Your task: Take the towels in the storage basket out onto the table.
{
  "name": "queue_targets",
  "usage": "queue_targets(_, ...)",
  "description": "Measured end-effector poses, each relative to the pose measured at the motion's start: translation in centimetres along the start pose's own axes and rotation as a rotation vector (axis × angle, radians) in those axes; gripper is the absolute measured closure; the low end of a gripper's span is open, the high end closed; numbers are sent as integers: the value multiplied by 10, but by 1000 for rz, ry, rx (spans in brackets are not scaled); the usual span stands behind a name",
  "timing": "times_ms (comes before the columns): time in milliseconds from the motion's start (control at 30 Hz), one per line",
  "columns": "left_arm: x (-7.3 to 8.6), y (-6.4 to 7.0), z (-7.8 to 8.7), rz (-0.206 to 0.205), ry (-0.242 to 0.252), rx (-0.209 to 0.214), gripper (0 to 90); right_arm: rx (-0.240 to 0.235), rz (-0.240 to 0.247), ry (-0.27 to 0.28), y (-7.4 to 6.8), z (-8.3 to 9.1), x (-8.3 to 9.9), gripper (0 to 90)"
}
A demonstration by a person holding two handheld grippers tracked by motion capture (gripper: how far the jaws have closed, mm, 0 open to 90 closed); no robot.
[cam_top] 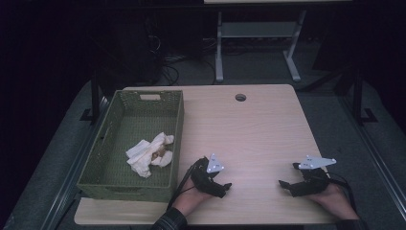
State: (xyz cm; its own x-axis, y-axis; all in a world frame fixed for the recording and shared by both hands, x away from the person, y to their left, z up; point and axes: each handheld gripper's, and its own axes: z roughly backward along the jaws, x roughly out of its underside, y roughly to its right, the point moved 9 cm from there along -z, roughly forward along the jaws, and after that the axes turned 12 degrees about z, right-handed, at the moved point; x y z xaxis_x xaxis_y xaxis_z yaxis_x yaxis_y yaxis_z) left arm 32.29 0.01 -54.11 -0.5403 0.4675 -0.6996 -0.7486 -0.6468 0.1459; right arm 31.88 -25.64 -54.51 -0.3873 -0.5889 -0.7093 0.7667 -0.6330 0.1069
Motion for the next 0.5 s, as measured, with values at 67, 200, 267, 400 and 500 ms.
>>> queue_targets(67, 0, 0, 0, 1, -1, 1, 121, 0, 1, -1, 0, 0, 0, 86)
queue_targets(200, -2, 0, -1, -1, -15, 0, 124, 1, -1, -1, 0, 0, 0, 85)
queue_targets(267, -3, -2, -1, 3, -24, -6, 125, 2, -1, -1, 0, 0, 0, 85)
queue_targets(400, -3, -4, 0, 10, -38, -10, 128, 2, 0, -3, 0, 0, 0, 84)
queue_targets(500, -8, -6, 4, 17, -23, -15, 128, 2, 2, -3, 0, 0, 1, 84)
